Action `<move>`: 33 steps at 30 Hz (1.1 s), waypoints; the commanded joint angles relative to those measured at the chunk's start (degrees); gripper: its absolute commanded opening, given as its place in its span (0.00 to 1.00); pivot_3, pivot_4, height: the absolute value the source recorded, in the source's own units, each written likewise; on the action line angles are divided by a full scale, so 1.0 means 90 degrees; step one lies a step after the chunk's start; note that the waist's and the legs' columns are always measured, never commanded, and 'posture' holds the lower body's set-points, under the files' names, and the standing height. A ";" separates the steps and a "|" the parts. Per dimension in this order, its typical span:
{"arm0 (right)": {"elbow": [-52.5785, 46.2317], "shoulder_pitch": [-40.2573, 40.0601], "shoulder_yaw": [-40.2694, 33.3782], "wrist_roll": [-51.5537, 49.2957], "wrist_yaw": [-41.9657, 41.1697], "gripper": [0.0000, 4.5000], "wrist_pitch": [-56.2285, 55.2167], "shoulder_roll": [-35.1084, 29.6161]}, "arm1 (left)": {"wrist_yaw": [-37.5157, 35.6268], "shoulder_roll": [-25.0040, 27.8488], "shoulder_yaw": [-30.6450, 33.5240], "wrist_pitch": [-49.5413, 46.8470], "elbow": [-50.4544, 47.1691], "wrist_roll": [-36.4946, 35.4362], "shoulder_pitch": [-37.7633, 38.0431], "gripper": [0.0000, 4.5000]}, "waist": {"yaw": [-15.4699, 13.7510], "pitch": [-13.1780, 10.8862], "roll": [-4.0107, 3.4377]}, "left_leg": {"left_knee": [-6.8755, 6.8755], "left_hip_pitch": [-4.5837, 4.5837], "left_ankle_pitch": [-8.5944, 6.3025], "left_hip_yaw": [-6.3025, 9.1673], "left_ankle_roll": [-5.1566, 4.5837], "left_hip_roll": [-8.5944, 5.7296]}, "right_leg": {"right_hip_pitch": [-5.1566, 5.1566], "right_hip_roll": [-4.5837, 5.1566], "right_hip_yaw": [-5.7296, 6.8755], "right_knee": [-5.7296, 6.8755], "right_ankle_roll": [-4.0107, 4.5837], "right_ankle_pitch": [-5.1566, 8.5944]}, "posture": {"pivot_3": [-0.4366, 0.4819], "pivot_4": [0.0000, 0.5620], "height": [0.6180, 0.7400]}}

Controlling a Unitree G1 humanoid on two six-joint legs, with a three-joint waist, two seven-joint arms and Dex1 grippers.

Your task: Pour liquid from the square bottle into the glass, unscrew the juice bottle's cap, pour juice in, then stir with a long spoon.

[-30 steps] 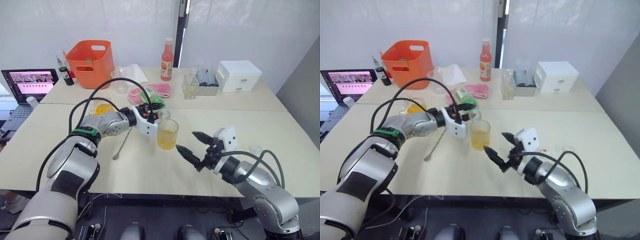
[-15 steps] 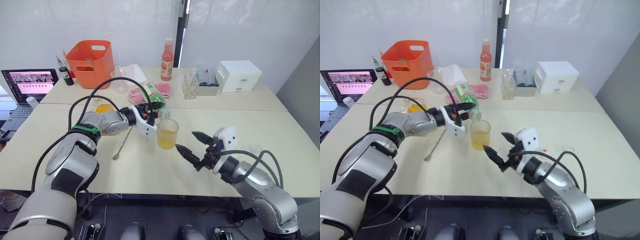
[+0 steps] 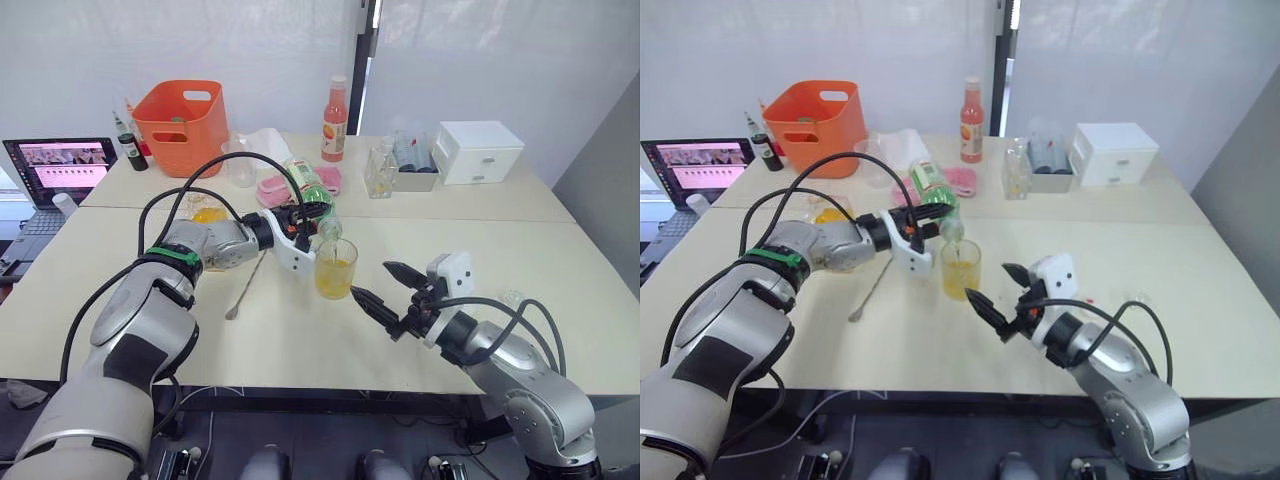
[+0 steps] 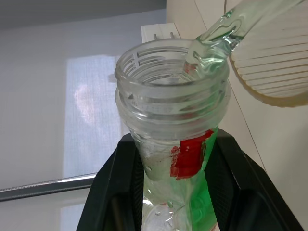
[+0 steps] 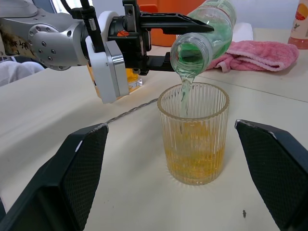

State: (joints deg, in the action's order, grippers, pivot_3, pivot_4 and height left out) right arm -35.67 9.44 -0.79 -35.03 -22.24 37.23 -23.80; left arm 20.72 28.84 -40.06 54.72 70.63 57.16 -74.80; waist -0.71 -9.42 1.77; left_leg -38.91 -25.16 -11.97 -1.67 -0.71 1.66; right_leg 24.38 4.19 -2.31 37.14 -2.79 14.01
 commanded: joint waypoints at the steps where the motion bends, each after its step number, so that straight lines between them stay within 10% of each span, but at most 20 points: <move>1: -0.0262 0.0047 -0.0070 -0.0083 0.0031 0.99 -0.0008 0.0012 | 0.0198 0.0020 0.0035 -0.0025 -0.0049 -0.0064 -0.0272 0.31 | 0.0000 0.0000 0.0000 | 0.0000 0.0000 0.0000 0.0000 0.0000 0.0000 | 0.0000 0.0000 0.0000 0.0000 0.0000 0.0000 | 0.48 0.27 0.79; 10: -0.0308 -0.0016 -0.0058 -0.0078 0.0110 0.99 -0.0006 0.0023 | 0.0054 -0.0056 0.0008 -0.0023 0.0012 -0.0148 -0.0224 0.31 | -0.0001 0.0000 0.0000 | -0.0001 0.0000 0.0000 0.0000 0.0000 -0.0001 | 0.0000 0.0001 0.0000 0.0000 0.0000 0.0000 | 0.48 0.27 0.79; 22: -0.0248 -0.0003 -0.0073 -0.0102 0.0191 0.99 0.0041 0.0028 | -0.2404 -0.0135 0.1116 0.0336 0.0175 -0.1950 0.0084 0.31 | 0.0009 0.0000 0.0000 | -0.0002 0.0000 0.0000 -0.0001 0.0000 0.0000 | 0.0000 0.0000 0.0000 0.0002 0.0000 0.0000 | 0.48 0.27 0.79; 33: -0.0015 0.0275 -0.0127 -0.0082 0.0019 0.99 0.0061 -0.0073 | -0.6893 -0.0069 0.3412 -0.0699 -0.0479 -0.5654 0.0376 0.31 | 0.0023 0.0000 -0.0001 | -0.0005 0.0000 0.0000 0.0001 0.0000 0.0002 | 0.0000 0.0000 0.0001 0.0003 0.0001 0.0000 | 0.48 0.27 0.79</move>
State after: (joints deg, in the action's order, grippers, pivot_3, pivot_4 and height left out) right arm -35.24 10.80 -0.77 -35.05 -21.37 37.81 -24.02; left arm -34.72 27.36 -13.98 51.70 70.30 14.04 -70.68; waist -0.50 -9.41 1.76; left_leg -38.96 -25.16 -11.97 -1.66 -0.71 1.68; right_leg 24.37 4.19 -2.30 37.17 -2.78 14.01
